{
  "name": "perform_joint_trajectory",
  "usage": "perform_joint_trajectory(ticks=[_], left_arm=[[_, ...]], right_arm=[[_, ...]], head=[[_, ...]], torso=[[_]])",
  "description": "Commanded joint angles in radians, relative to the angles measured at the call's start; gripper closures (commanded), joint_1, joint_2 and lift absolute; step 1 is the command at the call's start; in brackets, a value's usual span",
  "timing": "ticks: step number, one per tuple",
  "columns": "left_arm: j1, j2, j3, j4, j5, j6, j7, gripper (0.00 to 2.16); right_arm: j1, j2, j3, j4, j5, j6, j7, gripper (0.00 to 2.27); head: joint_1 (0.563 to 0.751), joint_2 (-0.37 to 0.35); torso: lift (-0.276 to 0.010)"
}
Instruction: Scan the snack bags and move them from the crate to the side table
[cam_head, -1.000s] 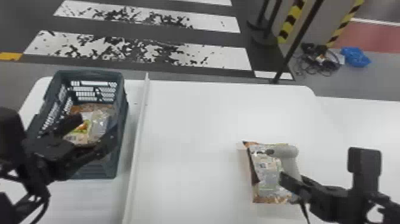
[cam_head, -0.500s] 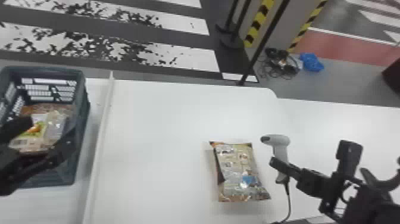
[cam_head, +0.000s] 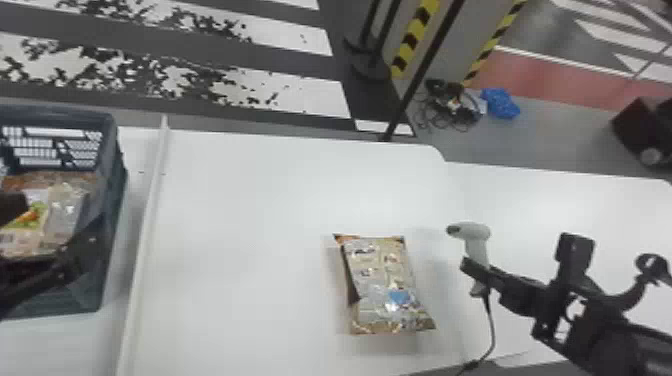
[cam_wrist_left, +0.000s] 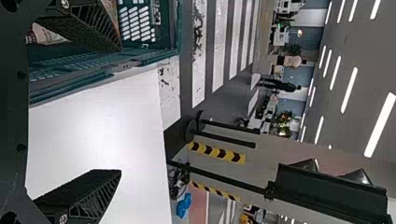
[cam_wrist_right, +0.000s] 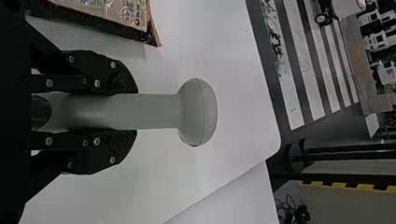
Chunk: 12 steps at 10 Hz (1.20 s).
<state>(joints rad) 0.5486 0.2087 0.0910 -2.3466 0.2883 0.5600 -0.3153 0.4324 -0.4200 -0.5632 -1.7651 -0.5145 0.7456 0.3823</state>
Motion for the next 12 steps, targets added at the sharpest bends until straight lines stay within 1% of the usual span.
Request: perform_joint_trajectory(ticks=[1,2,4,5,6,7,8,10,11,12], left_arm=[[-0.003,-0.002,-0.004,0.0,0.0,-0.002,-0.001,0.07],[-0.004,0.0,-0.005,0.0,0.0,0.001,-0.001,0.07],[-0.006,-0.002,-0.007,-0.003,0.0,0.001,-0.001,0.07],[-0.006,-0.002,-0.008,-0.003,0.002,0.001,0.001,0.07],[-0.006,-0.002,-0.01,-0.007,0.002,0.001,0.002,0.07],[-0.006,-0.002,-0.013,-0.011,0.0,0.001,0.004,0.07],[-0.006,-0.002,-0.017,-0.016,0.0,0.004,0.007,0.07],[-0.004,-0.003,-0.028,-0.022,-0.006,0.004,0.01,0.07],[-0.003,-0.003,-0.03,-0.025,-0.008,0.007,0.01,0.07],[-0.003,-0.003,-0.03,-0.026,-0.008,0.007,0.01,0.07]], right_arm=[[-0.023,-0.017,0.012,0.108,0.037,-0.065,0.052,2.25],[-0.027,-0.028,0.028,0.154,0.053,-0.096,0.087,2.25],[-0.032,-0.033,0.052,0.194,0.073,-0.139,0.11,2.22],[-0.032,-0.034,0.057,0.213,0.08,-0.176,0.142,2.1],[-0.034,-0.037,0.062,0.223,0.082,-0.206,0.147,1.78],[-0.03,-0.037,0.06,0.225,0.079,-0.225,0.155,0.58],[-0.027,-0.043,0.055,0.222,0.08,-0.228,0.155,0.01],[-0.014,-0.057,0.034,0.202,0.077,-0.225,0.153,0.02],[0.023,-0.053,0.008,0.139,0.053,-0.212,0.153,0.04],[0.065,-0.043,-0.027,0.038,0.01,-0.114,0.159,0.04]], head=[[0.695,-0.35],[0.695,-0.35],[0.695,-0.35],[0.695,-0.35],[0.695,-0.35],[0.695,-0.35],[0.695,-0.35],[0.695,-0.35],[0.695,-0.35],[0.695,-0.35]], torso=[[-0.087],[-0.087],[-0.087],[-0.087],[-0.087],[-0.087],[-0.087],[-0.087],[-0.087],[-0.087]])
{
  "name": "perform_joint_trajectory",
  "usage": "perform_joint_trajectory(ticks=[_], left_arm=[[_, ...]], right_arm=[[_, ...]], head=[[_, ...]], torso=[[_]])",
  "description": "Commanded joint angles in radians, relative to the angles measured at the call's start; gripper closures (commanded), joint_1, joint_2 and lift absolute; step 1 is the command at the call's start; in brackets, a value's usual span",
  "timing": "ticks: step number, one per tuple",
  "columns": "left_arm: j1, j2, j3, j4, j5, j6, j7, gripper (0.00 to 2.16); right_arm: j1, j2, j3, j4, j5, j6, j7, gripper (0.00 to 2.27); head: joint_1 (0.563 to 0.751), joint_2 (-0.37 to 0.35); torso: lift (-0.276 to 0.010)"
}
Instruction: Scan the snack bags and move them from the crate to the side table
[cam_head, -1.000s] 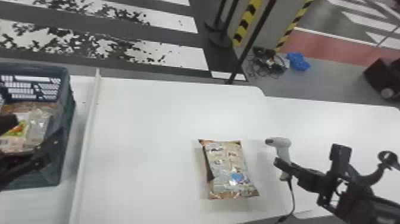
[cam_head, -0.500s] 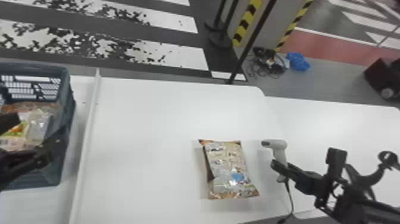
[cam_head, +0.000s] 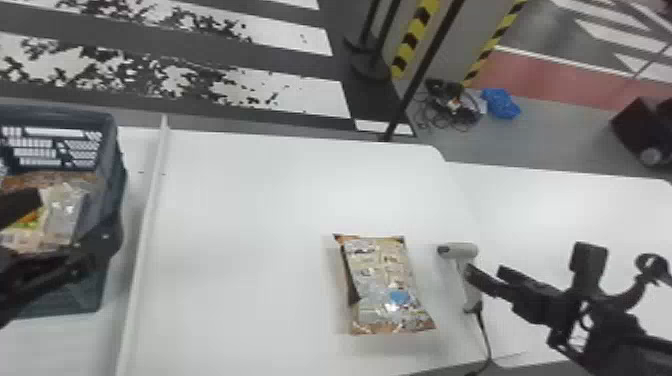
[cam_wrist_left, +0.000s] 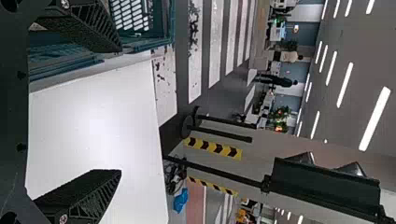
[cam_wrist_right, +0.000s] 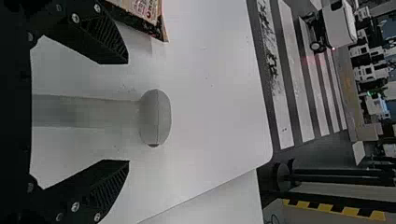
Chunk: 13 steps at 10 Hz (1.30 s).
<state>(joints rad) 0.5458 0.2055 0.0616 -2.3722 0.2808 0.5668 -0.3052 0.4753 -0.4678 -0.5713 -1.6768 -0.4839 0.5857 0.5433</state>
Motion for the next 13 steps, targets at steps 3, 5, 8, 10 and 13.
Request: perform_joint_trajectory(ticks=[3,5,8,10,13], left_arm=[[0.02,0.002,-0.005,-0.016,-0.008,0.003,0.0,0.07],[0.022,0.011,-0.016,-0.019,-0.011,0.009,-0.005,0.07],[0.042,0.014,-0.028,-0.019,-0.032,0.009,-0.003,0.07],[0.048,0.009,-0.028,-0.024,-0.04,0.009,0.001,0.07],[0.045,0.003,-0.037,-0.027,-0.045,0.009,0.005,0.07]], right_arm=[[-0.003,0.005,-0.065,-0.222,-0.078,0.543,0.164,0.06],[-0.04,-0.063,-0.019,-0.181,-0.088,0.693,0.282,0.06],[-0.146,-0.088,0.107,-0.015,-0.041,0.616,0.333,0.06],[-0.181,-0.092,0.16,0.045,-0.016,0.546,0.343,0.07],[-0.211,-0.091,0.235,0.092,0.014,0.497,0.363,0.13]], head=[[0.695,-0.35],[0.695,-0.35],[0.695,-0.35],[0.695,-0.35],[0.695,-0.35]], torso=[[-0.087],[-0.087],[-0.087],[-0.087],[-0.087]])
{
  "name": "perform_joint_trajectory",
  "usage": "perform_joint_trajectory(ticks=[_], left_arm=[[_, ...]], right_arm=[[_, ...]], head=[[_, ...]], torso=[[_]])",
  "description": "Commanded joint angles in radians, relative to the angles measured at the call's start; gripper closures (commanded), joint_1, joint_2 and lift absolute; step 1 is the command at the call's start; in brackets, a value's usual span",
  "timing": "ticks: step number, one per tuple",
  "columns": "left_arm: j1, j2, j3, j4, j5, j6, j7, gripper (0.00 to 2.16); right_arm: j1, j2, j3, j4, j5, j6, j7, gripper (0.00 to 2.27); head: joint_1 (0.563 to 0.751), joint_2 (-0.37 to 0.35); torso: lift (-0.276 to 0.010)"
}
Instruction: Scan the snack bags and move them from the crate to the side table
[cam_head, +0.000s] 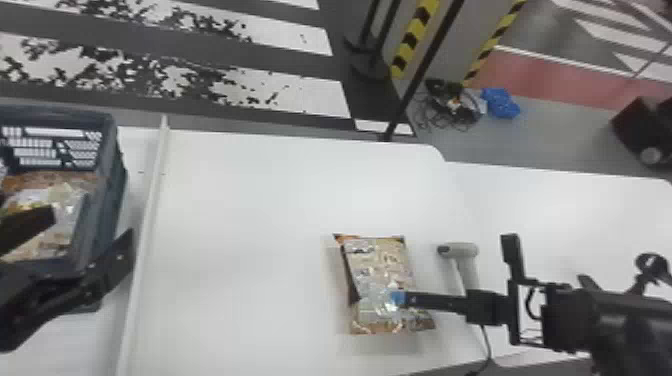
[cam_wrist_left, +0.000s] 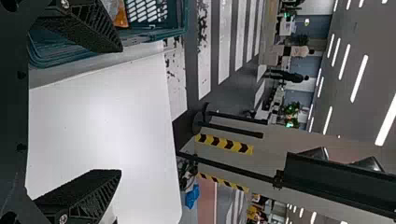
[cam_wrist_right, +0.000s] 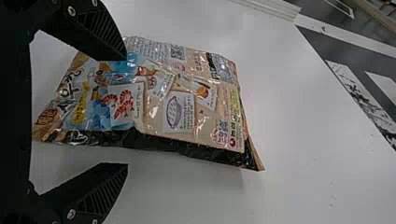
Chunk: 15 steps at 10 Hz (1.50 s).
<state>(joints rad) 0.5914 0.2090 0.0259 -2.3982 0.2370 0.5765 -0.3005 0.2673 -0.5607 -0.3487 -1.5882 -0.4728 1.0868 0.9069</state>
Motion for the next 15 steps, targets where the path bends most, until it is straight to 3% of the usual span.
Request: perform_joint_trajectory(ticks=[1,3,7,9,10,11,13,15], left_arm=[[-0.002,0.0,-0.008,-0.001,-0.008,0.003,0.001,0.07],[-0.001,0.006,-0.014,-0.004,-0.012,0.003,0.0,0.07],[0.001,0.006,-0.018,-0.006,-0.012,0.003,0.0,0.07],[0.001,0.007,-0.02,-0.002,-0.016,0.003,0.001,0.07],[-0.004,0.007,-0.027,0.008,-0.022,0.003,0.001,0.07],[-0.01,0.007,-0.035,0.024,-0.024,0.003,0.0,0.07],[-0.022,0.012,-0.058,0.031,-0.045,0.003,0.001,0.07],[-0.03,0.009,-0.061,0.053,-0.045,0.003,0.001,0.07]], right_arm=[[-0.008,0.007,0.025,0.004,0.002,-0.001,0.02,0.24],[-0.011,0.01,0.027,0.002,-0.014,0.035,0.021,2.19],[0.079,0.044,-0.078,-0.128,-0.075,0.035,-0.005,2.24],[0.142,0.102,-0.231,-0.299,-0.204,0.072,-0.026,2.24],[0.153,0.157,-0.303,-0.349,-0.259,0.014,-0.071,2.24],[0.138,0.173,-0.346,-0.349,-0.277,-0.097,-0.155,2.24],[0.02,0.151,-0.394,-0.196,-0.265,-0.253,-0.315,2.24],[-0.046,0.062,-0.363,-0.033,-0.218,-0.459,-0.525,2.24]], head=[[0.695,-0.35],[0.695,-0.333],[0.695,-0.334],[0.695,-0.336],[0.695,-0.332],[0.695,-0.331],[0.695,-0.35],[0.695,-0.35]], torso=[[-0.087],[-0.087],[-0.087],[-0.087],[-0.087],[-0.087],[-0.087],[-0.087]])
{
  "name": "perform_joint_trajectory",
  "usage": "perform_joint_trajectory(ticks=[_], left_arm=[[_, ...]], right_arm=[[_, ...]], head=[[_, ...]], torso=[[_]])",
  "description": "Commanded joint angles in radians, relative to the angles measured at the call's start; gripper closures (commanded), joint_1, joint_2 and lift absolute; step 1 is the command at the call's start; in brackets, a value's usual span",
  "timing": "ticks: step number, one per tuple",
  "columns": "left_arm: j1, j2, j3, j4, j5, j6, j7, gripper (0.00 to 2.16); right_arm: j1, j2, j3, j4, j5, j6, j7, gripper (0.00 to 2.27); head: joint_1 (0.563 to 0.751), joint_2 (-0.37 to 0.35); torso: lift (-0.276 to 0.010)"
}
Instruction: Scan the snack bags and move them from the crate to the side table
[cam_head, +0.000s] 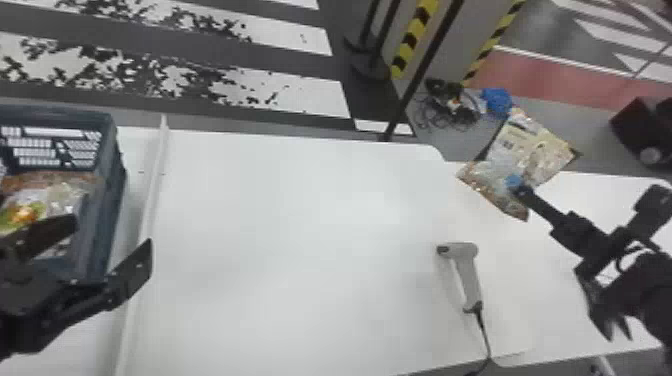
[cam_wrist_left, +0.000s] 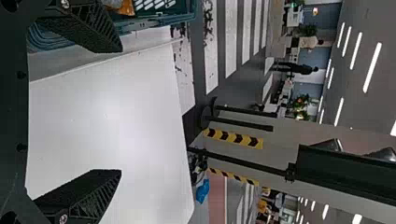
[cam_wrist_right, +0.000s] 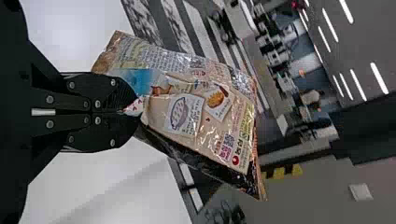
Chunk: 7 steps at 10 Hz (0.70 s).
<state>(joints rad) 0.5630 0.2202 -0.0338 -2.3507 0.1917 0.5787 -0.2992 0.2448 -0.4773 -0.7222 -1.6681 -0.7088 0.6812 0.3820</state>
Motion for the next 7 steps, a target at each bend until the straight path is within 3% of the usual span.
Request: perform_joint_trajectory(ticks=[1,3,4,7], left_arm=[[-0.009,0.001,-0.006,0.022,0.006,-0.006,-0.001,0.07],[-0.025,0.005,-0.014,0.036,0.012,-0.009,-0.006,0.07],[-0.031,0.011,-0.014,0.041,0.02,-0.012,-0.009,0.07],[-0.037,0.011,-0.003,0.054,0.061,-0.049,-0.011,0.07]], right_arm=[[-0.062,-0.05,0.044,0.128,0.075,-0.09,-0.078,2.24],[-0.127,-0.115,0.106,0.363,0.118,-0.194,-0.084,2.24],[-0.159,-0.13,0.135,0.456,0.14,-0.209,-0.158,2.24],[-0.197,-0.13,0.185,0.62,0.157,-0.323,-0.324,2.24]], head=[[0.695,-0.35],[0.695,-0.35],[0.695,-0.35],[0.695,-0.35]], torso=[[-0.087],[-0.087],[-0.087],[-0.087]])
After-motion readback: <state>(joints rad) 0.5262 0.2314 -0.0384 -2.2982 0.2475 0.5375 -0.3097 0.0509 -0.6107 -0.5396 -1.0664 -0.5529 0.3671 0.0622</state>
